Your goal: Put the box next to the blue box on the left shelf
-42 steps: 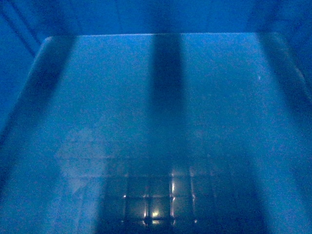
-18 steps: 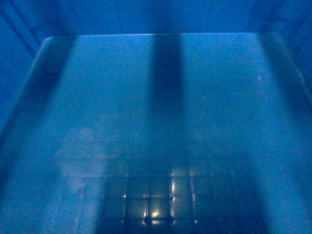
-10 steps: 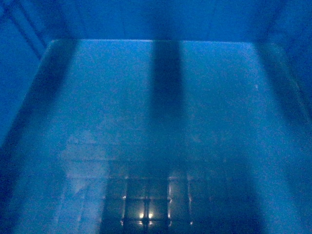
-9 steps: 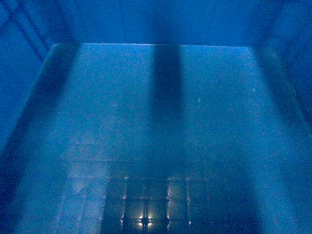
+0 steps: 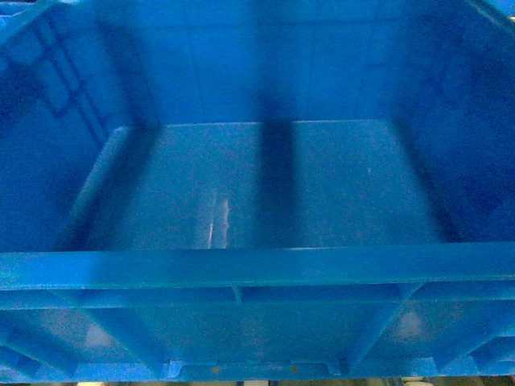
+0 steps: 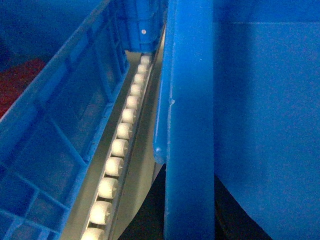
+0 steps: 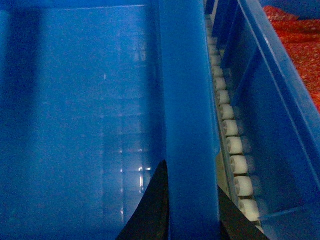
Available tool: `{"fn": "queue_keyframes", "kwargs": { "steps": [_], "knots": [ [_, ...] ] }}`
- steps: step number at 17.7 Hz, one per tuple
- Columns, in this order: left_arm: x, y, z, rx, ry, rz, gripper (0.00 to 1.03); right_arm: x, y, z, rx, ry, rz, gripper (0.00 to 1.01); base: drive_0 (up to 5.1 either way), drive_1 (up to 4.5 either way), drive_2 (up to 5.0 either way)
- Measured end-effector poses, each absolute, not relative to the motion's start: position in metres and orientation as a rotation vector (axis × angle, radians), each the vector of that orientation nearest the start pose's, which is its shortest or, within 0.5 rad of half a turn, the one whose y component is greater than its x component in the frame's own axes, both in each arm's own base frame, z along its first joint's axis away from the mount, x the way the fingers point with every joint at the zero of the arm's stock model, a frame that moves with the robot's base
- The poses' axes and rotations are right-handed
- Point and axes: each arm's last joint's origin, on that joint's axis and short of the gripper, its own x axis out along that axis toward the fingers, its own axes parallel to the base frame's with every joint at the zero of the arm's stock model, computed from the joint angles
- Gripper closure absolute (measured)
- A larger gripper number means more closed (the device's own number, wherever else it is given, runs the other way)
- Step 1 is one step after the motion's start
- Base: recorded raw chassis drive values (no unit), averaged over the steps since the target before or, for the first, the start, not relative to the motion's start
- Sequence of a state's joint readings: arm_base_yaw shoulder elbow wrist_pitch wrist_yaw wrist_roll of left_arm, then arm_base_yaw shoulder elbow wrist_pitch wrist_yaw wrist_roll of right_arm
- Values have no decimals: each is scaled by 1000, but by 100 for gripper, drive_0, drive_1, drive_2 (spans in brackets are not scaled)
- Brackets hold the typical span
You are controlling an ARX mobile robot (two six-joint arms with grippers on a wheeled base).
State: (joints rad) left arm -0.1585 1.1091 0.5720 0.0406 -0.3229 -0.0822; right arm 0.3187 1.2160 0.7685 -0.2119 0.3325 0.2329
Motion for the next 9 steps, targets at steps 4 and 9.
{"fn": "queue_keyframes", "kwargs": {
  "steps": [4,9],
  "knots": [
    [247,-28,210,66,529,168,94,262,70,222,13,698,-110,92,0,0,0],
    [253,-37,199,90,578,151,94,268,64,206,9,766,-125,92,0,0,0]
  ]
}}
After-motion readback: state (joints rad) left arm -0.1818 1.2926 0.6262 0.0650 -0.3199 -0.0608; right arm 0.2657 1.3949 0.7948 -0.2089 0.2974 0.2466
